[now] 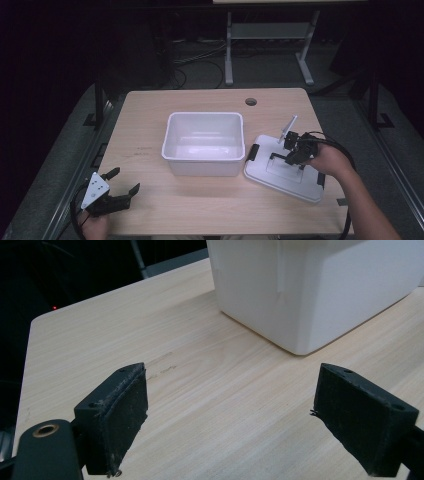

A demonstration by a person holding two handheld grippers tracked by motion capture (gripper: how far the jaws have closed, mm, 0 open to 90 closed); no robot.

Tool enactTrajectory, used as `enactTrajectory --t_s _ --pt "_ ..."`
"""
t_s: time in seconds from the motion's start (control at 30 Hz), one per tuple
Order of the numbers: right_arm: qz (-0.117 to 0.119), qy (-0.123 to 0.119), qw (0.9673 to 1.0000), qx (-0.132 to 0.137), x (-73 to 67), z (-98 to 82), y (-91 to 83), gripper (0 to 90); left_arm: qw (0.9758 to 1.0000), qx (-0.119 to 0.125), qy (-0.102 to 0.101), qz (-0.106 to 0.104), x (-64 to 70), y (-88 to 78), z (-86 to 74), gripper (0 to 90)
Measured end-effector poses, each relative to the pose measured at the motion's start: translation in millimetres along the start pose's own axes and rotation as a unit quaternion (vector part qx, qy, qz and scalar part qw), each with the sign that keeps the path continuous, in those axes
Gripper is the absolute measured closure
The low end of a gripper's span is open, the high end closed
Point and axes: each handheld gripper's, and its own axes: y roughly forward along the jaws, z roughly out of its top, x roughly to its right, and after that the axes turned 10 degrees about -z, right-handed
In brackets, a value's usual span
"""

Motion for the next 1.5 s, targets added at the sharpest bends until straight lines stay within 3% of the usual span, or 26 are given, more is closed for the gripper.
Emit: enactTrajectory --t_s 0.3,0.97,1.5 --pt "0.007 0.006 1.0 -0.002 4.2 1.5 4.5 80.0 1.0 0.0 -0.001 0.001 -0.3 -0.2 -0.1 13.5" --pt "0.022 -0.016 0.9996 -0.009 8.8 6.5 5.3 83.8 1.0 -0.001 0.0 0.001 -1.0 -0.5 -0.7 13.5" --pt "0.019 -0.017 0.9997 0.007 12.2 -1.8 -14.9 84.0 1.0 0.0 -0.003 0.001 -1.2 0.2 -1.6 13.5"
